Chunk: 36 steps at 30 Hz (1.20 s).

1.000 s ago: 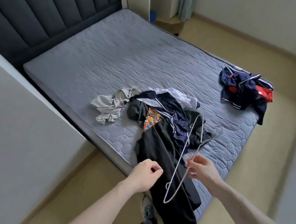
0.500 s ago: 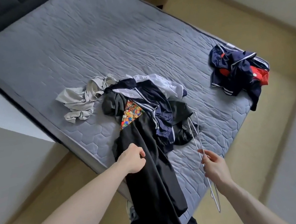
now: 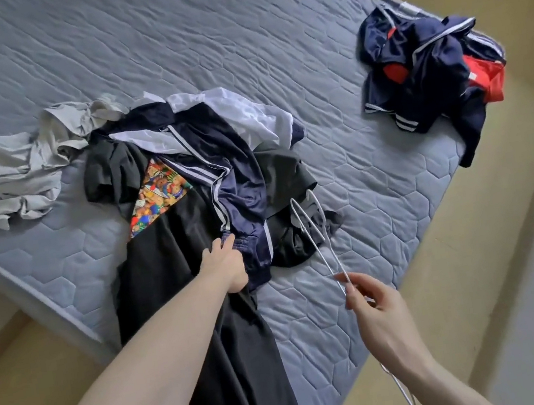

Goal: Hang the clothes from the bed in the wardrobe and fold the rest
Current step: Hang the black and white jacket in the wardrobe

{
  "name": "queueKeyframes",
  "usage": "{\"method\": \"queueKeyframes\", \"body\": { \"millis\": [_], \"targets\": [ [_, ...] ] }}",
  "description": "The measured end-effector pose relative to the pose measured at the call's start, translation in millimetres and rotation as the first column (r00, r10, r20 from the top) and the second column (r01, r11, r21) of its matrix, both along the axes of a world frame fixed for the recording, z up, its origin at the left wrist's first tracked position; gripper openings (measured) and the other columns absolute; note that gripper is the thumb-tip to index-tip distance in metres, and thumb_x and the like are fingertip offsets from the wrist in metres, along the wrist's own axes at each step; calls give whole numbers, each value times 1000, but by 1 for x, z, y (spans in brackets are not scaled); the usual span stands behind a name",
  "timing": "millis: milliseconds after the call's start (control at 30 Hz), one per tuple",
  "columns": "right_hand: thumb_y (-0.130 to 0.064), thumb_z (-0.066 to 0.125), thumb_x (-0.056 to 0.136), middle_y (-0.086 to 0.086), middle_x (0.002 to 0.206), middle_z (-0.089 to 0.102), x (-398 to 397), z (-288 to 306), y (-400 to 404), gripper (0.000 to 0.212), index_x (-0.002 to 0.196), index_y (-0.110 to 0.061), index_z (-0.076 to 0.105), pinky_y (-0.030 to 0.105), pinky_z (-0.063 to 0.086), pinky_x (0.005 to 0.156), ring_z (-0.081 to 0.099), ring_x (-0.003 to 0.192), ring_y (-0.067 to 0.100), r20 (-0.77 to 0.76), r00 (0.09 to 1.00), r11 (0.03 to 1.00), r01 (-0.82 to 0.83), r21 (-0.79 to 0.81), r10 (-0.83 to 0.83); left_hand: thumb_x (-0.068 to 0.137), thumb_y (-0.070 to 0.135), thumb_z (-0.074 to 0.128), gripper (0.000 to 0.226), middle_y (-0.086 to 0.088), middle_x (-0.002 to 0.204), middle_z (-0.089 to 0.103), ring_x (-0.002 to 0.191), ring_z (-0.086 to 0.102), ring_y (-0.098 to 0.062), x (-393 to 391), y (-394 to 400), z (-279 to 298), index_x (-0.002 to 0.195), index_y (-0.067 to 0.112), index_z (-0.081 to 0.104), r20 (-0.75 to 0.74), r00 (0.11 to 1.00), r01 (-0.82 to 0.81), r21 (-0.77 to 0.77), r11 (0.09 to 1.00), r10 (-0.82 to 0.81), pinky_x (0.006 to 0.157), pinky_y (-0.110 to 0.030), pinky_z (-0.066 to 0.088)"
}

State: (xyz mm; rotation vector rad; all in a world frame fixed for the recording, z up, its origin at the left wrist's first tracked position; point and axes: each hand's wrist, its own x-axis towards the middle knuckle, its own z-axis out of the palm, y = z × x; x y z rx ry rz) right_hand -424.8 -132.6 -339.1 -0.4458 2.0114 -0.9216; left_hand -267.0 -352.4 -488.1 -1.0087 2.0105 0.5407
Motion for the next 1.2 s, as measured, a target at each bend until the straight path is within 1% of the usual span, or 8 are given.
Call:
{"method": "queueKeyframes", "body": {
  "millis": [100,233,400,600,767,967,1100,1200],
  "targets": [
    [-18,57,104,3,75,66,-4,-14,3,26,103,-37,76,13,46,63,63,79,20,23,1000,1000,-5,-20,6,96,21,48,57,-4,173,-4,157,1,-36,0,-1,-24,152,18,44,21,1000,-20,-22,1000,21,126,-55,14],
    [-18,58,104,0,81,69,-6,-11,10,25,105,-34,77,14,49,70,66,80,18,46,999,1000,23,-17,-23,102,23,53,41,-6,149,53,137,47,-28,-3,-9,-10,143,15,54,-295,935,-239,-118,964,196,115,-43,39],
    [-16,60,104,-3,88,75,-11,36,11,24,102,-32,79,16,53,72,67,78,15,71,997,999,30,-22,-28,95,28,71,19,17,97,74,95,67,-4,2,-25,85,113,29,77,-702,536,-625,43,779,469,93,-25,48],
    [-20,60,104,-1,82,73,-20,88,12,25,102,-38,78,16,51,61,63,69,11,87,996,999,-32,-41,36,89,30,68,10,15,91,70,80,65,-6,15,-15,154,85,39,69,-540,669,-594,24,804,510,76,-26,50],
    [-19,62,103,-6,82,74,-34,42,12,30,97,-44,78,29,56,75,67,72,9,39,999,998,-9,-68,12,88,30,67,24,7,147,46,122,58,-19,0,5,78,111,34,70,-309,813,-492,84,866,492,95,-29,46],
    [-10,66,98,-1,64,63,-46,-37,29,33,90,-39,81,12,45,60,59,57,3,-28,999,995,32,-99,-35,80,29,74,43,-1,169,19,152,23,-27,-39,-15,-24,122,39,71,-313,659,-661,192,725,684,120,-38,27],
    [-7,64,99,-2,62,60,-44,-58,36,30,94,-32,81,9,44,59,57,55,2,-24,999,996,43,-82,-45,88,33,72,48,-1,147,51,129,56,-26,-48,-3,-48,135,26,66,-433,503,-740,233,632,748,109,-38,46],
    [-5,63,99,2,67,62,-40,-39,39,32,93,-31,80,11,47,65,62,62,6,7,995,991,95,-94,-95,89,33,77,22,10,114,71,111,66,-14,-44,21,3,111,29,79,-669,303,-760,261,595,679,101,-37,52]
  ]
}}
